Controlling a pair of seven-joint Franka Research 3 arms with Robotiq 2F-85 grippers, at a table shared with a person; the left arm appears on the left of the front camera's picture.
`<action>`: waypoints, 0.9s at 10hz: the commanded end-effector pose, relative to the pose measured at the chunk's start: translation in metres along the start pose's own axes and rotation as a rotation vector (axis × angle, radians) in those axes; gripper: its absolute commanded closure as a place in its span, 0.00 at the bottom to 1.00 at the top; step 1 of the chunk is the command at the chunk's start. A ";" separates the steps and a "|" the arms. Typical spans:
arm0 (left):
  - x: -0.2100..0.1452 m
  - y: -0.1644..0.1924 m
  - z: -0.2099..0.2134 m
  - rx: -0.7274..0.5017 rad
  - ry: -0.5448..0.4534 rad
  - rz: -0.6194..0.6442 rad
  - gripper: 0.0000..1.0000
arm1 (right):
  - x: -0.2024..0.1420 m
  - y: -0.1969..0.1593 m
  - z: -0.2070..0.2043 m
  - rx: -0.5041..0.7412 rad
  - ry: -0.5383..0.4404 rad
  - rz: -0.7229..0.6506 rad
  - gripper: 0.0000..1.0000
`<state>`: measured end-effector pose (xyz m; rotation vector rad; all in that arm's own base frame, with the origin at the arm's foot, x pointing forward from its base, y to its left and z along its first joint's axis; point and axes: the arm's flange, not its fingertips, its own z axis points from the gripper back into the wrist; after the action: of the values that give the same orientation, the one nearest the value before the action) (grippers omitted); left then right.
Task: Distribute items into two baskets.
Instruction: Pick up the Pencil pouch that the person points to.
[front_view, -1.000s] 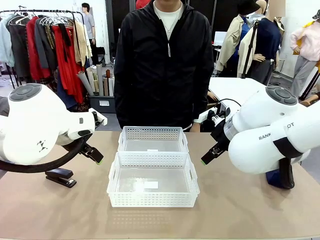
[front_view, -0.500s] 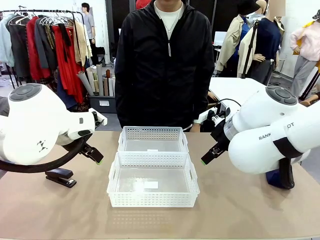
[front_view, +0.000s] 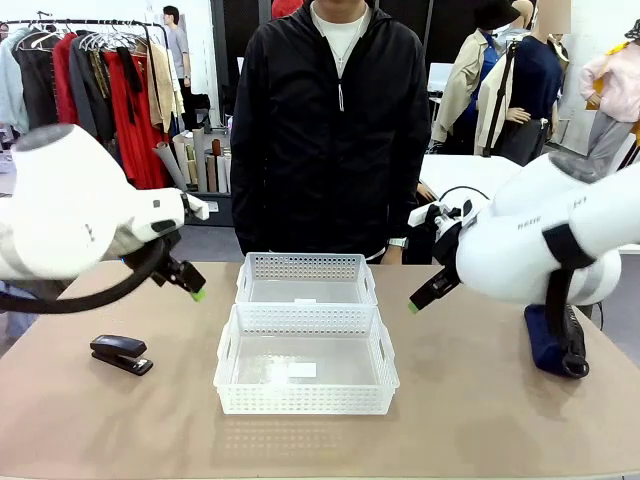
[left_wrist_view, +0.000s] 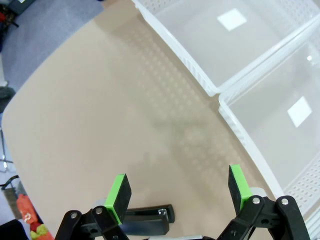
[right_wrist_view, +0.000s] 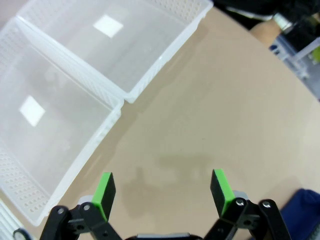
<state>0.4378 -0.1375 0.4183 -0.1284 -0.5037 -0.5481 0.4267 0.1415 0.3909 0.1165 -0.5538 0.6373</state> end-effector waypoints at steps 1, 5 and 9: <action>0.019 0.041 0.024 -0.116 0.035 0.050 0.00 | 0.003 -0.049 0.011 0.123 -0.031 0.005 0.00; 0.025 0.110 0.071 -0.351 0.048 0.148 0.00 | -0.014 -0.113 0.044 0.335 -0.185 -0.097 0.00; -0.018 0.158 0.123 -0.409 -0.090 0.199 0.00 | -0.051 -0.149 0.087 0.351 -0.285 -0.162 0.00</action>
<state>0.4666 0.0264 0.5131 -0.5531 -0.3889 -0.4409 0.4443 -0.0215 0.4457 0.5765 -0.6556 0.5534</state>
